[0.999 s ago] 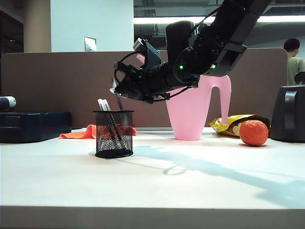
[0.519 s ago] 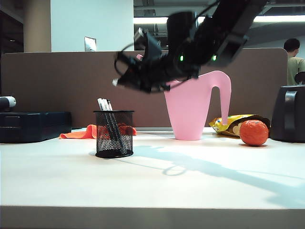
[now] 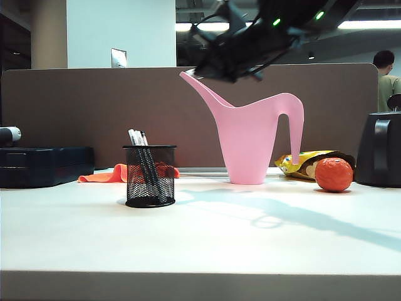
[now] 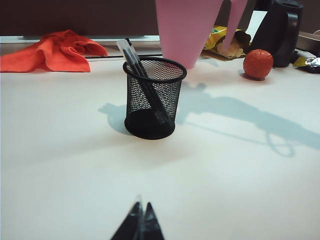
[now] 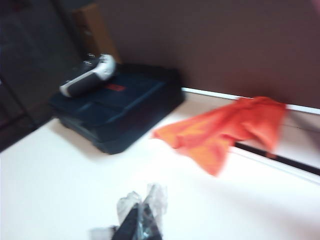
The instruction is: Pick up a few water-based pens and put them in the pen basket.
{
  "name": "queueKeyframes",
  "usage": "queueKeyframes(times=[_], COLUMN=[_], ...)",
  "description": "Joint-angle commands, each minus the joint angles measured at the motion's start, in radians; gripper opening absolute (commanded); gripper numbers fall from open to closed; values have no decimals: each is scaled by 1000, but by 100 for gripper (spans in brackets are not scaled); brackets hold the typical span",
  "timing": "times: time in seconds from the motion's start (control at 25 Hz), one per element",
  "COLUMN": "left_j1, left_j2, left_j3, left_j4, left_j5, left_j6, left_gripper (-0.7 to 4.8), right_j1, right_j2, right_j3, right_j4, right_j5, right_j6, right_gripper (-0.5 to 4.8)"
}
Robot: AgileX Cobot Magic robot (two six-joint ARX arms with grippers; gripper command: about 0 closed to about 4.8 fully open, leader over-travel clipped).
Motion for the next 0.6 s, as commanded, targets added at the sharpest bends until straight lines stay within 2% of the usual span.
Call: queueKeyframes(times=[0.04,0.24,0.4,0.6], left_j1=[0,1,1,1], left_j2=[1,1,1,1], left_j3=[2,2,2,2], left_j4=[9,9,9,9], left_j5=[-18,-53,-75,-127], left_j6=[4,4,5,5], left_gripper=[-4,-4,-4,-4], right_j1=[-51,-152,-203,-264], right_j2=[-71,-186,-267,-369], right_j3=[3,3,1,-37], right_j4=[-159,-377,-499,-581], right_j5=[2,2,32,69], right_j6=[-53,-60,-130,-156], right_gripper=[-5,-5,-5,-5])
